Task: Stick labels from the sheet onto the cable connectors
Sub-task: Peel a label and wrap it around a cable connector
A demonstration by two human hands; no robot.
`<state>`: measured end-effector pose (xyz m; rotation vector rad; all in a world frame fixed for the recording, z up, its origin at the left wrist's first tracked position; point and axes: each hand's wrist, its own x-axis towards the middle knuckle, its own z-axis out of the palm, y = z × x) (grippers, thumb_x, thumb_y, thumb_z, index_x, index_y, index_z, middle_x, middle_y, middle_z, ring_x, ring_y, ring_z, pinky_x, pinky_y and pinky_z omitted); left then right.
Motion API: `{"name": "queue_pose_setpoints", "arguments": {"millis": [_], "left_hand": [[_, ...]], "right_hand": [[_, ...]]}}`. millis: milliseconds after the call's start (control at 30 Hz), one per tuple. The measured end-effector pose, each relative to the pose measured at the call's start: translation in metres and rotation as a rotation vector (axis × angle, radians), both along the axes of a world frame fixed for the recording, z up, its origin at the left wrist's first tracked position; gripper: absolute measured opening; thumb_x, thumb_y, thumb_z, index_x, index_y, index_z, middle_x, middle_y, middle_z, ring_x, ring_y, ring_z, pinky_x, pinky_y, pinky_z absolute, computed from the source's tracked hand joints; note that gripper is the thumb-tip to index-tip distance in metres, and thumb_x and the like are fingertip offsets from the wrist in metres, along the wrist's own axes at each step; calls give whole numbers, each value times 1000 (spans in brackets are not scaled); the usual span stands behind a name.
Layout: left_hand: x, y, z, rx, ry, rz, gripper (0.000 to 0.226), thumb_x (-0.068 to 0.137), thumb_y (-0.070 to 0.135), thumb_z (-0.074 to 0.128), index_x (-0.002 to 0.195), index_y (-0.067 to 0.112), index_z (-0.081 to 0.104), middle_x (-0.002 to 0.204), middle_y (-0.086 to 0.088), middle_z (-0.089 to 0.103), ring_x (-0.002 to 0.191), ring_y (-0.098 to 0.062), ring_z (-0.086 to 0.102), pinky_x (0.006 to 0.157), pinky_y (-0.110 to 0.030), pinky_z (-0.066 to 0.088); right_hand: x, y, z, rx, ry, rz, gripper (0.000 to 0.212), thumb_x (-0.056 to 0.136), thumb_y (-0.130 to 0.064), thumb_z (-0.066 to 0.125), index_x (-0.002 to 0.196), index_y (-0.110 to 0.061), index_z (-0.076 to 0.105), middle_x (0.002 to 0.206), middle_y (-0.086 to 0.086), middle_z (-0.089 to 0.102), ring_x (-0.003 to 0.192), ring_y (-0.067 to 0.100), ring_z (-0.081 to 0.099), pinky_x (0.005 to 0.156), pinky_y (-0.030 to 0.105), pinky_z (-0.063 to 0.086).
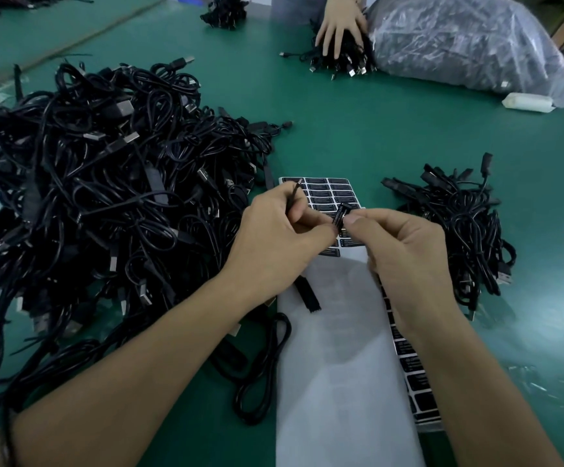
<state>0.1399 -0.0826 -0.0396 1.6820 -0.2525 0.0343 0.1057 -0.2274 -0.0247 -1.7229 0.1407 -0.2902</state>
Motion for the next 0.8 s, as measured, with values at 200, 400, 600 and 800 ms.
{"name": "queue_pose_setpoints", "arguments": {"millis": [200,400,600,800], "left_hand": [[-1,1,2,-31,22,-10,38,72,16,68,72,21,31,74,0,75,69,-22,55,78,-61,53],[-2,1,2,-8,12,-17,39,71,14,69,71,20,31,76,0,76,69,-23,61,76,-59,54],[-4,0,-1,62,-48,3,41,76,14,73,71,18,32,79,8,77,80,-25,73,79,-49,59],[-7,-2,-2,162,-115,-5,39,85,21,69,74,21,32,85,12,73,70,2,63,57,-10,45]], "right_hand": [[2,-2,-6,-135,-23,-67,3,81,-26,78,83,-29,78,72,-5,73,63,4,61,65,20,50],[2,-3,-4,-74,-35,19,16,82,-21,76,68,-28,76,51,-14,58,43,1,43,46,11,35],[4,-2,-4,-98,-42,-15,21,84,-13,75,66,-23,74,59,-4,63,53,4,46,51,14,41],[5,-5,-3,24,-114,-133,10,92,-15,69,85,-22,71,64,-11,63,57,2,52,59,18,44]]}}
